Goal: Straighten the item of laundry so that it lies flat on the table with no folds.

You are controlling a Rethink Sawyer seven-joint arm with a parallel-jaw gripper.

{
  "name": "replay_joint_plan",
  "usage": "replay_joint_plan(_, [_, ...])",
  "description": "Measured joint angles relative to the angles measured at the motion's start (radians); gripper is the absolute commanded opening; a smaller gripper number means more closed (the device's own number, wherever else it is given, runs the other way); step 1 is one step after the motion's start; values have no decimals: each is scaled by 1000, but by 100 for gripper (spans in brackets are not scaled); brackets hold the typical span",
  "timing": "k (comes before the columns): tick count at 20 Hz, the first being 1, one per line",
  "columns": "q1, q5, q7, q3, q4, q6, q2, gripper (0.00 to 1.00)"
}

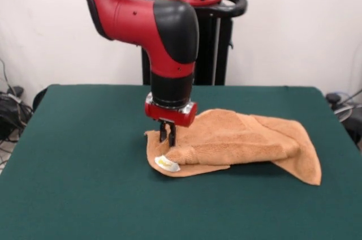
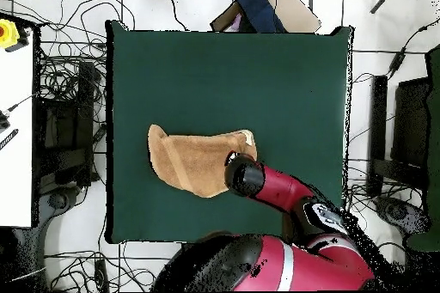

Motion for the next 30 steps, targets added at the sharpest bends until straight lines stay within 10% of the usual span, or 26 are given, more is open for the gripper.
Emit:
replay_joint_plan(9, [-121,-149,0,-1,145,0,-133,0])
replay_joint_plan(19, [-307,-427,0,-46,115,-83,-1,0])
replay_joint_plan(28, [-357,-485,0,-26,114,-122,20,0])
replay_joint_plan(29, [-362,-485,0,-24,115,-122,20,100])
replay_joint_plan(30, [-368,-485,0,-24,114,-118,14,100])
